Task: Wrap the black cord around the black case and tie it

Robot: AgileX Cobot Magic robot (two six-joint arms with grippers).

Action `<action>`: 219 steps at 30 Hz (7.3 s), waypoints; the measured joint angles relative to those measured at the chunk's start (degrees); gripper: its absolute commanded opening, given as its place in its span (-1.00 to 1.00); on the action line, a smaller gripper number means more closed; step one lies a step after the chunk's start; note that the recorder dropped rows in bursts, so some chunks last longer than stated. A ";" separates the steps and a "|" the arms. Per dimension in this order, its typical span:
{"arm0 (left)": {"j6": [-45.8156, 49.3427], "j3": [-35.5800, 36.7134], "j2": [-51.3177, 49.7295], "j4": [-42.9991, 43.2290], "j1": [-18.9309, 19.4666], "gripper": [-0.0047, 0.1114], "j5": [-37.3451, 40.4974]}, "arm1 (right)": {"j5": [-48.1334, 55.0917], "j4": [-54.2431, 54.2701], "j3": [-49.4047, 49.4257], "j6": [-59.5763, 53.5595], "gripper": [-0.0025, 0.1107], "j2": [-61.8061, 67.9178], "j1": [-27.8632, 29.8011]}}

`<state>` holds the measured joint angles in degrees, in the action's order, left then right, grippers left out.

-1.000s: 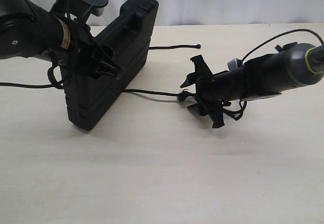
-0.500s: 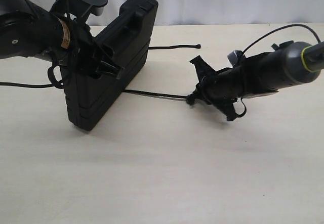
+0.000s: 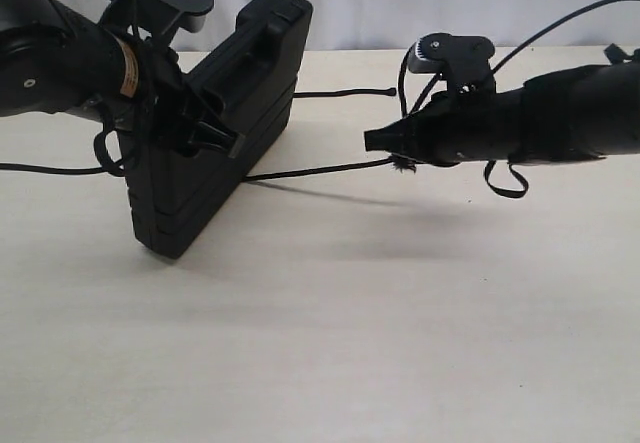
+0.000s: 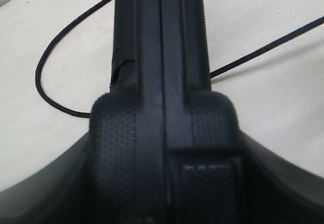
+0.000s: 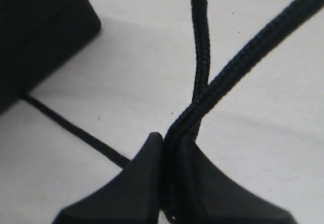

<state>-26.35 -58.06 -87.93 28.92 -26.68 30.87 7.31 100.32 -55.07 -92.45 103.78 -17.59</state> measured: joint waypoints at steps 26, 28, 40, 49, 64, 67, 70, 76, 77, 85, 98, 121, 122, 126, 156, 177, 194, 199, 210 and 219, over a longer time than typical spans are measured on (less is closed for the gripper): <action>20.74 0.00 0.00 2.42 0.00 -0.92 0.46 | 34.84 -30.36 7.04 -3.91 -0.88 -9.26 0.00; 21.55 0.00 -0.03 2.42 0.00 -0.92 0.33 | 33.28 -33.59 6.03 3.19 -0.88 -7.76 -1.23; 23.43 0.12 -0.53 8.48 0.00 -0.92 -0.22 | 34.52 -64.42 -8.40 59.44 -0.88 -6.03 -11.14; 23.43 0.34 -0.53 9.35 0.00 -0.92 -0.34 | 42.85 -65.82 -15.61 68.03 -0.88 0.34 -11.14; 23.43 0.48 -0.62 9.47 0.00 -0.92 -0.44 | 42.29 -60.88 -22.20 72.54 -0.88 4.40 -11.14; 23.43 0.79 -0.62 9.61 0.00 -0.92 -0.74 | 41.36 -58.33 -22.28 71.33 -0.88 4.40 -11.14; 23.43 0.74 -0.62 9.71 0.00 -0.92 -0.85 | 41.12 -55.10 -22.28 68.58 -0.88 4.40 -11.14; 23.43 0.74 -0.62 9.71 0.00 -0.92 -0.85 | 41.12 -47.61 -22.28 59.05 -0.88 4.40 -11.14; 23.43 0.74 -0.62 9.71 0.00 -0.92 -0.85 | 41.12 -47.04 -22.28 57.59 -0.88 4.40 -11.14; 23.43 0.74 -0.62 9.71 0.00 -0.92 -0.85 | 35.50 -50.39 -22.28 49.87 -0.88 4.40 -11.14; 28.40 0.74 -0.62 7.68 0.00 -0.72 -0.42 | 24.86 -52.18 -22.28 44.92 -0.88 4.40 -11.14; 33.70 0.74 11.44 5.13 0.00 0.22 0.57 | 23.75 -53.56 -22.18 43.69 -0.88 4.54 -11.14; 33.70 0.74 11.44 5.14 0.00 0.22 0.68 | 23.75 -53.56 -22.18 43.69 -0.88 4.54 -11.14; 32.51 0.74 11.44 3.97 0.00 0.22 -0.42 | 23.75 -53.56 -22.18 43.69 -0.88 4.54 -11.14; 93.74 -15.43 -14.04 -82.16 18.05 -0.27 3.64 | 25.87 -54.21 -22.18 43.69 -0.88 4.63 -11.14; 97.08 -15.52 -11.54 -84.92 18.05 -0.92 6.34 | 35.11 -82.09 -22.18 64.68 0.08 -1.45 -11.14; 97.08 -15.48 -11.47 -85.14 17.94 -0.92 11.63 | 5.25 -65.41 -0.53 38.79 0.08 -11.72 -11.99; 97.08 -15.48 -11.47 -85.14 17.94 -0.92 10.25 | -4.34 -48.70 6.00 20.27 0.08 -10.41 -15.53; 97.08 -15.48 -11.47 -85.04 17.94 -0.92 9.23 | -19.34 -46.03 1.07 27.64 0.08 0.33 -26.04; 97.08 -15.48 -11.47 -85.04 17.94 -0.92 9.11 | -24.45 -46.03 -5.47 36.23 0.03 7.12 -26.50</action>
<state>70.72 -73.54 -99.40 -56.11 -8.73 39.99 -17.14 54.29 -60.54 -56.22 110.90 -44.09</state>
